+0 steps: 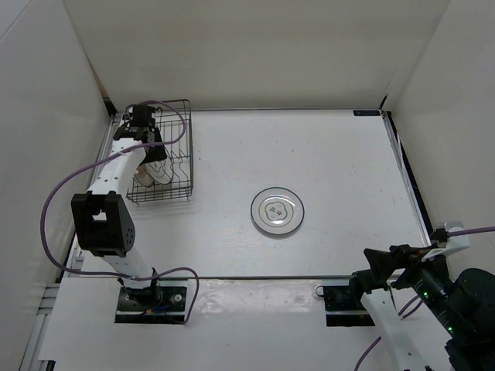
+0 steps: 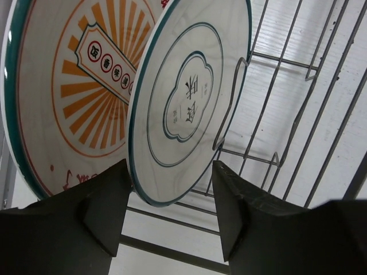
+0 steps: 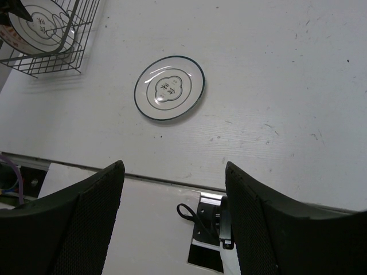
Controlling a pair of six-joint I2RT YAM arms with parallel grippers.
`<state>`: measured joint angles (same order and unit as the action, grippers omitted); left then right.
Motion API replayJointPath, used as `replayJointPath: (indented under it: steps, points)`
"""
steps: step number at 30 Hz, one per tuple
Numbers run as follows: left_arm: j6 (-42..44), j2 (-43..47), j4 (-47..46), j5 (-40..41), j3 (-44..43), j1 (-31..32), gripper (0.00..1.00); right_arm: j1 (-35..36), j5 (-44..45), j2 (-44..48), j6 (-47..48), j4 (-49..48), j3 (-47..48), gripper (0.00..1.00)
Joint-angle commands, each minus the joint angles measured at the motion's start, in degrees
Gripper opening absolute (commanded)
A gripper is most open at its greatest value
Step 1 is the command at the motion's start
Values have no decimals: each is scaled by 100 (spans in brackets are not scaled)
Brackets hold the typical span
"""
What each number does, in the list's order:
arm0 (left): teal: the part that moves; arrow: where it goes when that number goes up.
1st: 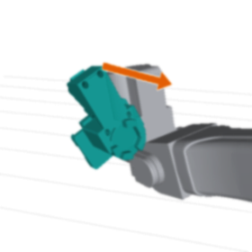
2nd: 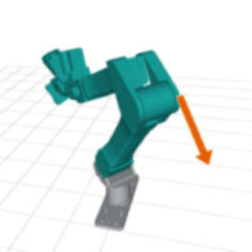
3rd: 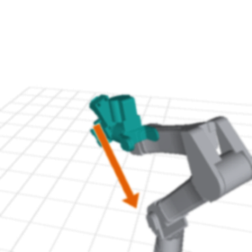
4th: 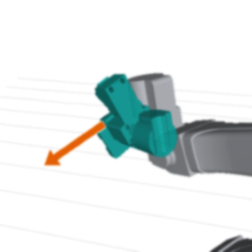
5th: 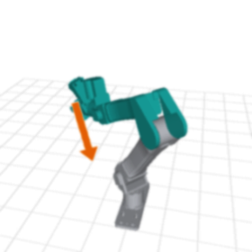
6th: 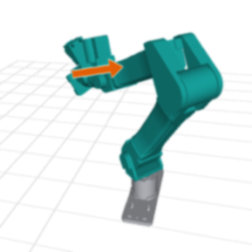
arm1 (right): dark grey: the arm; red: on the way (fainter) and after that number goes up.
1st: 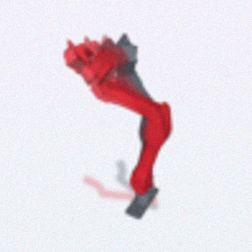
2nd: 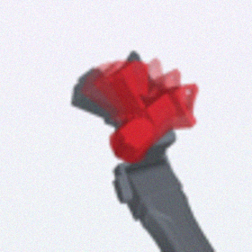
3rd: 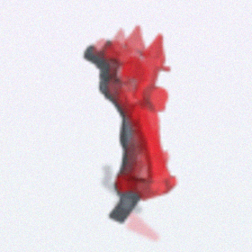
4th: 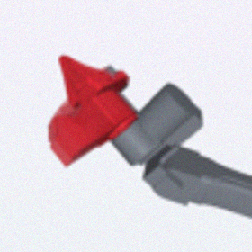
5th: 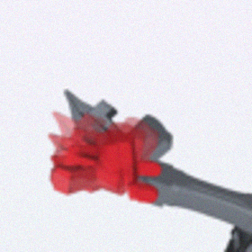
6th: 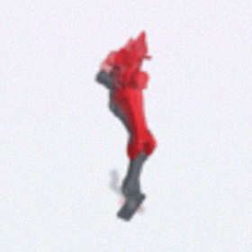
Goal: Unload the plates from the dish rack
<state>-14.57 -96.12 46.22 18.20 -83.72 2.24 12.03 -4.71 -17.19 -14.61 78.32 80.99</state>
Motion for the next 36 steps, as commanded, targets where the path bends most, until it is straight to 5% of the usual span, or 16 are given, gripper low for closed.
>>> replayJointPath:
  steps: [1,27,36]
  points:
    - [51,58,-60,237,-144,4,66,19,-12,-48,-24,1529,-66,74]
    - [349,22,-69,316,-390,312,6,36,5,-56,-94,1519,-268,74]
    - [385,295,-174,545,-478,575,0,27,-30,-30,-94,1519,-294,74]
